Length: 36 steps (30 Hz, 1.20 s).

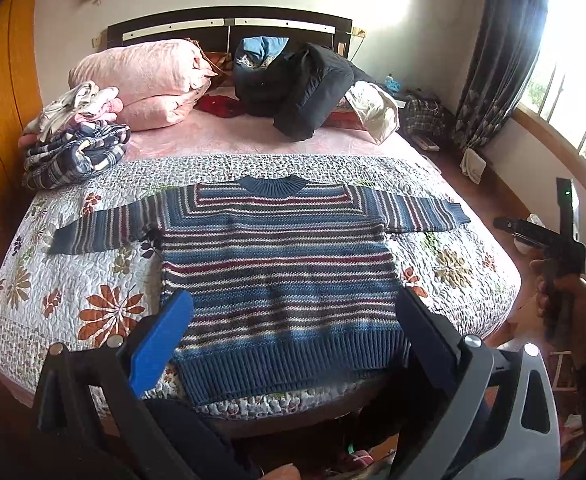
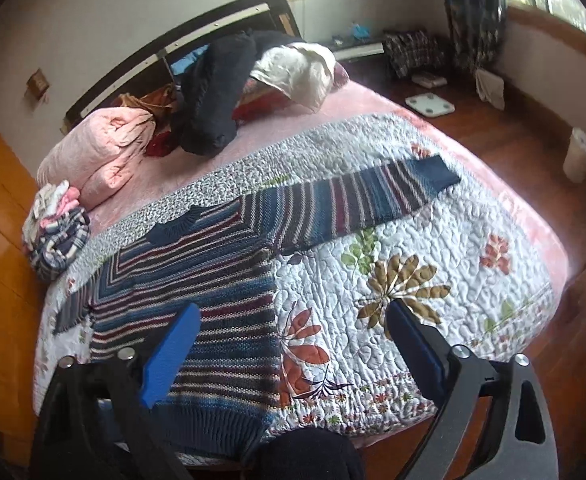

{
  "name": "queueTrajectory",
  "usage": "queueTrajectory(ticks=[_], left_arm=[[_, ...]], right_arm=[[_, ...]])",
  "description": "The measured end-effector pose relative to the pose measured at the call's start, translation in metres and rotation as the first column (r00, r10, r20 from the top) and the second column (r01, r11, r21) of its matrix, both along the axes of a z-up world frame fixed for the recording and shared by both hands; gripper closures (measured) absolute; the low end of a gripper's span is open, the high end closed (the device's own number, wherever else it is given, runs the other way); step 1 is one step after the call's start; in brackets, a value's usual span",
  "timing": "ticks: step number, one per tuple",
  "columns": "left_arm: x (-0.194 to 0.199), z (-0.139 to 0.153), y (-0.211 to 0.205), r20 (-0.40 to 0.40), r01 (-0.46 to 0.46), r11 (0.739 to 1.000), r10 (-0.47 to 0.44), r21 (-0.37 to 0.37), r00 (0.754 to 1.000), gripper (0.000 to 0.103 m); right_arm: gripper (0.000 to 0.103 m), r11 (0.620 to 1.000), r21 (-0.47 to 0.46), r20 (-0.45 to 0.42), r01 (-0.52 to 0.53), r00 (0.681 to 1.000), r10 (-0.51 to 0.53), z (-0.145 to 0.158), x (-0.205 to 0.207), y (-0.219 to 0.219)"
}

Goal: Fold small clothes
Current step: 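Grasp the cuff of one striped sweater sleeve with the right tool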

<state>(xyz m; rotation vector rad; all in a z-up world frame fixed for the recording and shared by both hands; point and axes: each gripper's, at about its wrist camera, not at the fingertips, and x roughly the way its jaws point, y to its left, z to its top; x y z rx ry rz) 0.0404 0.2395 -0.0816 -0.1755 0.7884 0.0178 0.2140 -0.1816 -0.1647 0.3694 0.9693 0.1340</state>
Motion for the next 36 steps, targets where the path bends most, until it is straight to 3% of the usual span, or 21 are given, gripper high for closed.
queueTrajectory(ticks=[1, 3, 6, 10, 14, 17, 21, 27, 30, 36], left_arm=[[0.006, -0.002, 0.000, 0.002, 0.001, 1.000, -0.001, -0.011, 1.000, 0.003], [0.018, -0.008, 0.000, 0.001, -0.001, 0.999, 0.001, -0.036, 1.000, 0.003], [0.035, -0.016, 0.003, 0.001, -0.006, 0.998, 0.006, -0.069, 1.000, 0.003], [0.060, -0.032, 0.005, -0.020, -0.015, 0.997, 0.014, -0.081, 1.000, 0.003], [0.086, -0.054, 0.007, -0.070, -0.024, 0.996, 0.018, -0.084, 0.997, 0.003], [0.102, -0.071, 0.012, -0.113, -0.032, 0.995, 0.021, -0.099, 0.993, 0.003], [0.119, -0.091, 0.016, -0.148, -0.046, 0.991, 0.027, -0.123, 0.989, 0.003], [0.138, -0.116, 0.017, -0.200, -0.066, 0.983, 0.031, -0.174, 0.979, 0.003], [0.144, -0.126, 0.018, -0.222, -0.076, 0.978, 0.032, -0.192, 0.975, 0.003], [0.147, -0.138, 0.026, -0.243, -0.108, 0.962, 0.045, -0.251, 0.969, 0.003]], right_arm=[[0.020, 0.997, 0.075, -0.044, 0.035, 0.999, -0.032, -0.017, 0.014, -0.018], [0.021, 0.967, 0.211, -0.130, 0.141, 0.985, -0.115, -0.051, 0.040, -0.056], [0.022, 0.876, 0.372, -0.228, 0.306, 0.945, -0.233, -0.098, 0.073, -0.110], [0.022, 0.778, 0.445, -0.313, 0.444, 0.891, -0.329, -0.150, 0.115, -0.163], [0.023, 0.697, 0.506, -0.321, 0.508, 0.861, -0.394, -0.179, 0.157, -0.204], [0.030, 0.679, 0.523, -0.306, 0.515, 0.857, -0.415, -0.194, 0.188, -0.223], [0.032, 0.665, 0.518, -0.306, 0.537, 0.843, -0.442, -0.214, 0.221, -0.240], [0.039, 0.704, 0.461, -0.317, 0.540, 0.841, -0.438, -0.240, 0.257, -0.246], [0.041, 0.707, 0.453, -0.315, 0.544, 0.839, -0.444, -0.247, 0.264, -0.249], [0.075, 0.745, 0.433, -0.270, 0.508, 0.861, -0.430, -0.238, 0.266, -0.248]])
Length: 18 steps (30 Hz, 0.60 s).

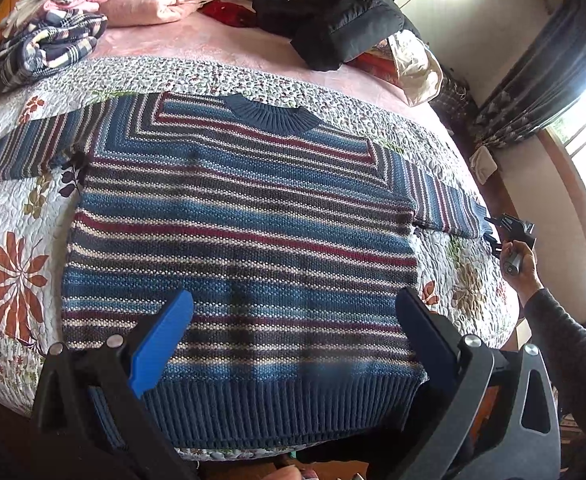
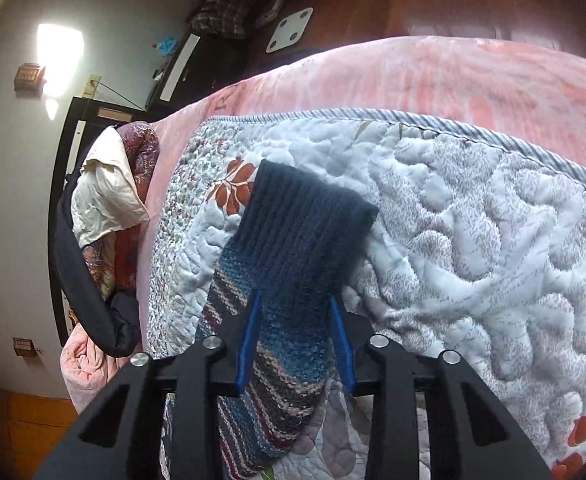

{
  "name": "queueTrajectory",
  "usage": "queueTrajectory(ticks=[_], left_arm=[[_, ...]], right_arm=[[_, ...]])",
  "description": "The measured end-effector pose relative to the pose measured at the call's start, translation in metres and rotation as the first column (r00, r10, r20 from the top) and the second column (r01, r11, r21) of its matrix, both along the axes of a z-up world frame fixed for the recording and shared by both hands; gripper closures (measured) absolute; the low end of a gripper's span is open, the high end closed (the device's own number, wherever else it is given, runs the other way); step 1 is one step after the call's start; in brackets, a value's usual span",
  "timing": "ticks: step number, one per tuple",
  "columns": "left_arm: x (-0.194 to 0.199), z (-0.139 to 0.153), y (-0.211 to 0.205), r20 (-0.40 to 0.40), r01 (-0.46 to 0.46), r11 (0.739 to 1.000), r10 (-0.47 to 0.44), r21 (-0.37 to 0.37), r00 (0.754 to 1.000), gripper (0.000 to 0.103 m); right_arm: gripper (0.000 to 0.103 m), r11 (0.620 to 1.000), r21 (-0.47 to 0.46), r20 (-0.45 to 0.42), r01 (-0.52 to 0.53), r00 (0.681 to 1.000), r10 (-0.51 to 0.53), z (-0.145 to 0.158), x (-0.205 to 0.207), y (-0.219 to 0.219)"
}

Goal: Fold small clothes
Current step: 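Lift the sleeve and fold it across the sweater body with the right tool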

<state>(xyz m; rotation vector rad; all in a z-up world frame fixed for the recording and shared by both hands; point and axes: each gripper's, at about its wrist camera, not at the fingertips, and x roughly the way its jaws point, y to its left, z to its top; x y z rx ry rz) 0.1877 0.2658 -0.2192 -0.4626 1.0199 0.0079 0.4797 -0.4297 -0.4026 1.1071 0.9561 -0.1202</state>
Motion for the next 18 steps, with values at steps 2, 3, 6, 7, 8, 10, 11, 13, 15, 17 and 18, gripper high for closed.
queueTrajectory(ticks=[2, 3, 6, 7, 8, 10, 11, 13, 15, 17, 18], left_arm=[[0.000, -0.001, 0.006, -0.004, -0.014, 1.000, 0.014, -0.022, 1.000, 0.003], [0.000, 0.000, 0.009, -0.002, -0.019, 0.999, 0.019, -0.028, 1.000, 0.003], [-0.001, 0.006, 0.018, 0.012, -0.031, 0.999, 0.032, -0.020, 0.999, 0.003], [-0.002, 0.009, 0.021, 0.018, -0.035, 0.999, 0.035, -0.021, 0.999, 0.003], [-0.004, 0.012, 0.025, 0.027, -0.036, 0.999, 0.037, -0.025, 0.999, 0.003], [-0.006, 0.018, 0.031, 0.043, -0.040, 0.999, 0.041, -0.023, 0.998, 0.003], [-0.008, 0.020, 0.034, 0.049, -0.041, 0.999, 0.042, -0.023, 0.998, 0.003], [-0.011, 0.023, 0.040, 0.053, -0.036, 0.999, 0.038, -0.028, 0.998, 0.003], [-0.013, 0.024, 0.047, 0.058, -0.034, 0.999, 0.036, -0.038, 0.998, 0.003], [-0.015, 0.025, 0.053, 0.069, -0.033, 0.998, 0.036, -0.050, 0.997, 0.003], [-0.014, 0.025, 0.057, 0.072, -0.030, 0.998, 0.034, -0.053, 0.997, 0.003]], right_arm=[[0.086, 0.999, -0.038, 0.019, -0.021, 1.000, 0.022, 0.012, -0.001, 0.004], [0.087, 0.998, -0.058, 0.028, -0.028, 0.999, 0.030, 0.019, 0.001, 0.006], [0.090, 0.991, -0.126, 0.064, -0.052, 0.996, 0.060, 0.050, 0.003, 0.017], [0.091, 0.986, -0.156, 0.078, -0.066, 0.994, 0.079, 0.063, 0.005, 0.024], [0.092, 0.980, -0.181, 0.096, -0.083, 0.990, 0.102, 0.077, 0.006, 0.032], [0.094, 0.965, -0.235, 0.130, -0.117, 0.980, 0.151, 0.105, 0.009, 0.052], [0.094, 0.956, -0.260, 0.149, -0.135, 0.973, 0.178, 0.119, 0.010, 0.063], [0.094, 0.939, -0.302, 0.185, -0.167, 0.955, 0.229, 0.147, 0.011, 0.089], [0.094, 0.920, -0.339, 0.219, -0.198, 0.934, 0.282, 0.173, 0.011, 0.118], [0.094, 0.898, -0.374, 0.244, -0.231, 0.910, 0.336, 0.195, 0.010, 0.149], [0.094, 0.887, -0.391, 0.252, -0.247, 0.898, 0.361, 0.204, 0.011, 0.164]])
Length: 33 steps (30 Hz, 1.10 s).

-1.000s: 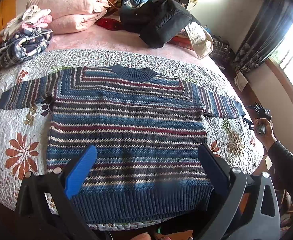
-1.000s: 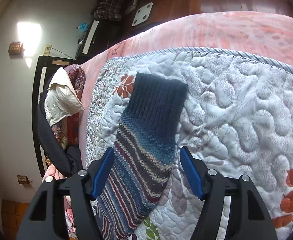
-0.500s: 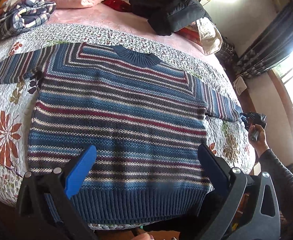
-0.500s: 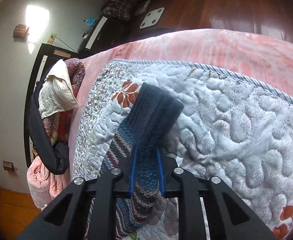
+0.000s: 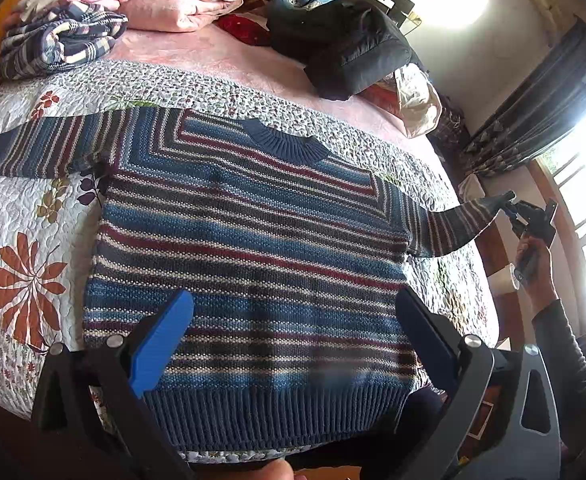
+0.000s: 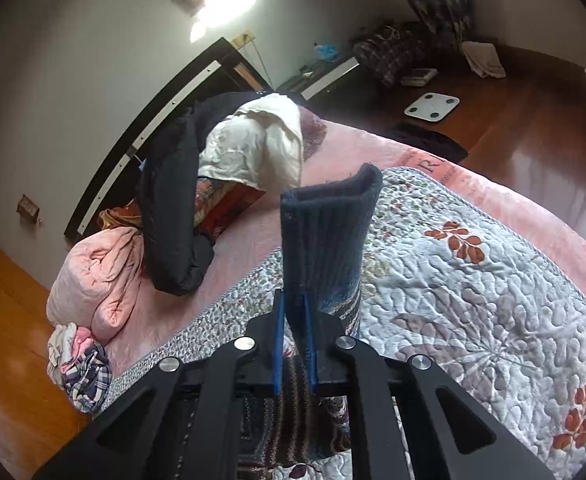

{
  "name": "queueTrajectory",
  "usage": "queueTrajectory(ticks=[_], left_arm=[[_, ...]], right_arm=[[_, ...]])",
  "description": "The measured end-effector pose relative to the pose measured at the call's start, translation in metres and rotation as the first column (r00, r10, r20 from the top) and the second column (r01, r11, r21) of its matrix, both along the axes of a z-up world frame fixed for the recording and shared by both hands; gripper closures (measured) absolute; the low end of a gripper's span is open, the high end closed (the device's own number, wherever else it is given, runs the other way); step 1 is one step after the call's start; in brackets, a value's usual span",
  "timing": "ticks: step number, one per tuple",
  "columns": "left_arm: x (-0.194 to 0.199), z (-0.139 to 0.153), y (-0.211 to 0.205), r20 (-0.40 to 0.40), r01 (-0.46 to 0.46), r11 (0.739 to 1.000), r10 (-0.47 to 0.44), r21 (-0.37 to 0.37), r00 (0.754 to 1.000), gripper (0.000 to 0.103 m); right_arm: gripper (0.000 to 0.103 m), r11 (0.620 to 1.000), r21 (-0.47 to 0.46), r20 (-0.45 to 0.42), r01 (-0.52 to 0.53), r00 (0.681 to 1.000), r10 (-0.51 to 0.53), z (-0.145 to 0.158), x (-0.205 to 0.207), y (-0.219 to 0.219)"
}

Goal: Fold small clothes
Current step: 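Lift the sleeve and fold it across the sweater body with the right tool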

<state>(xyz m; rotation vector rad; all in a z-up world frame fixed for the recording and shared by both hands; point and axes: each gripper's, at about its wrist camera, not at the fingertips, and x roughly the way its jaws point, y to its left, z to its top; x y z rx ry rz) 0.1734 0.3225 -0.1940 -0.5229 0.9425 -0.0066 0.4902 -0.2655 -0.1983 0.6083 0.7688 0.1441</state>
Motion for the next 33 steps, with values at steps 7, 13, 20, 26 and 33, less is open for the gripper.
queueTrajectory(ticks=[7, 13, 20, 26, 33], left_arm=[[0.004, 0.004, 0.026, 0.056, -0.010, 0.999, 0.012, -0.036, 0.998, 0.003], [0.020, 0.002, 0.050, 0.085, -0.039, 0.997, 0.044, -0.062, 0.995, 0.003], [0.051, -0.013, 0.068, 0.084, -0.006, 0.996, 0.014, -0.088, 0.996, 0.003], [0.102, -0.044, 0.081, 0.089, 0.015, 0.971, 0.007, -0.238, 0.996, 0.003], [0.192, -0.134, 0.068, -0.072, 0.002, 0.835, -0.049, -0.550, 0.996, 0.003]], right_arm=[[0.094, 0.984, -0.064, 0.059, -0.167, 0.984, 0.171, 0.036, -0.010, 0.113], [0.095, 0.942, -0.145, 0.045, -0.303, 0.949, 0.312, 0.027, -0.018, 0.220], [0.095, 0.851, -0.275, -0.045, -0.447, 0.890, 0.454, -0.035, -0.032, 0.333], [0.098, 0.734, -0.366, -0.199, -0.572, 0.819, 0.538, -0.124, -0.051, 0.408], [0.062, 0.677, -0.387, -0.237, -0.626, 0.777, 0.583, -0.161, -0.104, 0.410]])
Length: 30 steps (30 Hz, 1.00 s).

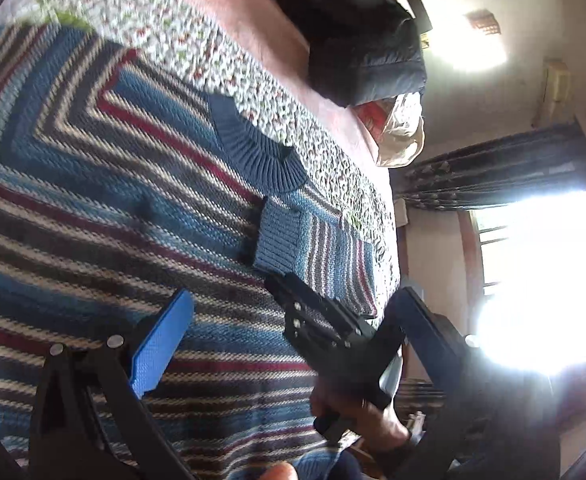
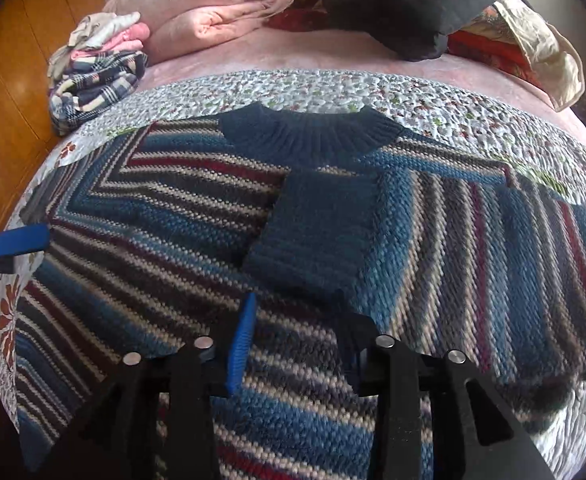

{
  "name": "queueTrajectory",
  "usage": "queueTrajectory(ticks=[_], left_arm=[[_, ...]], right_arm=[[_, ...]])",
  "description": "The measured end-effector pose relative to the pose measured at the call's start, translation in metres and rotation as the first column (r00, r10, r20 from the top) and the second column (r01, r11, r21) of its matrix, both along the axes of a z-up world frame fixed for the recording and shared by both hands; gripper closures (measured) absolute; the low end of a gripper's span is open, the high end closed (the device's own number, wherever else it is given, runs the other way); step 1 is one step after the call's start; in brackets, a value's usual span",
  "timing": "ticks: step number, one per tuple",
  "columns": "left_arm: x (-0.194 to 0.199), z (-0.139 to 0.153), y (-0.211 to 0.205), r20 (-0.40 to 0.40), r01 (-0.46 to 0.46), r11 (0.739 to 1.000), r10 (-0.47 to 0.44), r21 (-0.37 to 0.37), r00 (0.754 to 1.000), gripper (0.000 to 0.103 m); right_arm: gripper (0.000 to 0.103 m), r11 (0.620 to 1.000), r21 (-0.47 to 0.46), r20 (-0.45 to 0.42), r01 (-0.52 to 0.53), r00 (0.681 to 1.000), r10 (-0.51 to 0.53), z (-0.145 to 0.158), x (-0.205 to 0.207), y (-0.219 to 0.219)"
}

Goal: Fold small clothes
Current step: 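Lift the sleeve and fold it across the sweater body with the right tool, then grasp the other sleeve cuff with the left tool and fold it across the body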

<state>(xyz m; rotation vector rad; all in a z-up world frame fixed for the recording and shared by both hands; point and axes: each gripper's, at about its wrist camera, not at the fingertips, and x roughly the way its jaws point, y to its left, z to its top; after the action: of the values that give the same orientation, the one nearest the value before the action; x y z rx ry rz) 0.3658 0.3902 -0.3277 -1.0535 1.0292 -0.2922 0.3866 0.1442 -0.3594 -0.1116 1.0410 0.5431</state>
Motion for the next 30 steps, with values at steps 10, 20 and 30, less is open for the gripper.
queueTrajectory(ticks=[10, 20, 30], left_arm=[[0.095, -0.081, -0.071, -0.219, 0.158, 0.987, -0.161, -0.030, 0.962, 0.003], [0.133, -0.063, -0.101, -0.352, 0.253, 0.926, -0.146, 0.281, 0.925, 0.083], [0.130, 0.028, -0.085, -0.186, 0.243, 0.912, -0.190, 0.331, 0.964, 0.098]], right_arm=[[0.056, 0.909, 0.338, -0.154, 0.244, 0.967, -0.203, -0.016, -0.055, -0.088], [0.056, 0.880, 0.396, -0.182, 0.262, 0.962, -0.205, -0.025, -0.048, -0.096], [0.056, 0.883, 0.392, -0.175, 0.257, 0.963, -0.203, -0.026, -0.048, -0.094]])
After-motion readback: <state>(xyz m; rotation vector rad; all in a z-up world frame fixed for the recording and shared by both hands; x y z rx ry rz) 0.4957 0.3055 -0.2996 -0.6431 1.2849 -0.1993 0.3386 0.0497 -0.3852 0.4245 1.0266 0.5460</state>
